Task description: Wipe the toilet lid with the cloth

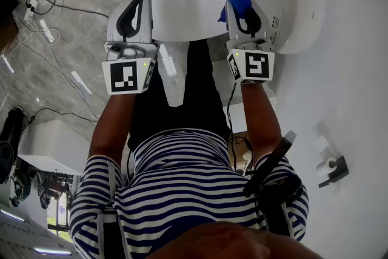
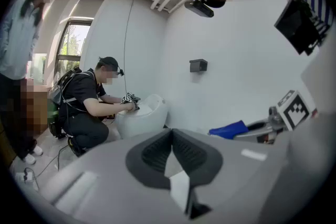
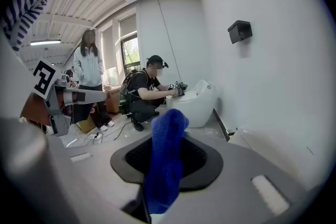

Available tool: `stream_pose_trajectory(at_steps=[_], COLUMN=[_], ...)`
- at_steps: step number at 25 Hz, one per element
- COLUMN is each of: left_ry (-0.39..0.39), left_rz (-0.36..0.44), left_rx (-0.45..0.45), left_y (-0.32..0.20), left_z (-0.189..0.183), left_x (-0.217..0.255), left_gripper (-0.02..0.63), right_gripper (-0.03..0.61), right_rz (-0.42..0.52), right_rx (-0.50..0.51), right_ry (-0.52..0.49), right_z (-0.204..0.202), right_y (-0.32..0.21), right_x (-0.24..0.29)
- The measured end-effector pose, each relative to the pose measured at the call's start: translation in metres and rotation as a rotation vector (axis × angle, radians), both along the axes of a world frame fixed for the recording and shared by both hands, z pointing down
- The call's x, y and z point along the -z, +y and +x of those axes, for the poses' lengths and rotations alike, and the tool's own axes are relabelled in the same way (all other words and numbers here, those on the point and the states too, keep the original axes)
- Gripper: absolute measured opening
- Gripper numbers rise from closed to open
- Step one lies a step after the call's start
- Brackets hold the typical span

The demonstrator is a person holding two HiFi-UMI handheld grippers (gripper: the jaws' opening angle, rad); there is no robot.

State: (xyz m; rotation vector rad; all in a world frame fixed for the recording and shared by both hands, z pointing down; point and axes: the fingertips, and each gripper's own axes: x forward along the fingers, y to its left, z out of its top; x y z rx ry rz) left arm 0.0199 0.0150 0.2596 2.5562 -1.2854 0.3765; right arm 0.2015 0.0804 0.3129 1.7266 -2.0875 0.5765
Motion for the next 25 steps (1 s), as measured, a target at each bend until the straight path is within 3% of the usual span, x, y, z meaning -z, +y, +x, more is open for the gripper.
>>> stream_pose_trajectory(at_steps=[14, 25], left_ry=[0.001, -0.017], left_rz=[-0.013, -0.049], left_rx=[0.005, -0.003], left_y=[-0.002, 0.011], left_z=[0.003, -0.005], left_x=[-0.006, -0.051], left_gripper=[0.002, 0.002], right_gripper=[0.112, 0.11], right_rz=[-0.01, -0.061], right_rx=[-0.031, -0.076], right_ry=[-0.024, 0.049], right_z=[0.007, 0.034], right_y=[-0.003, -0.028], right_x=[-0.009, -0.095])
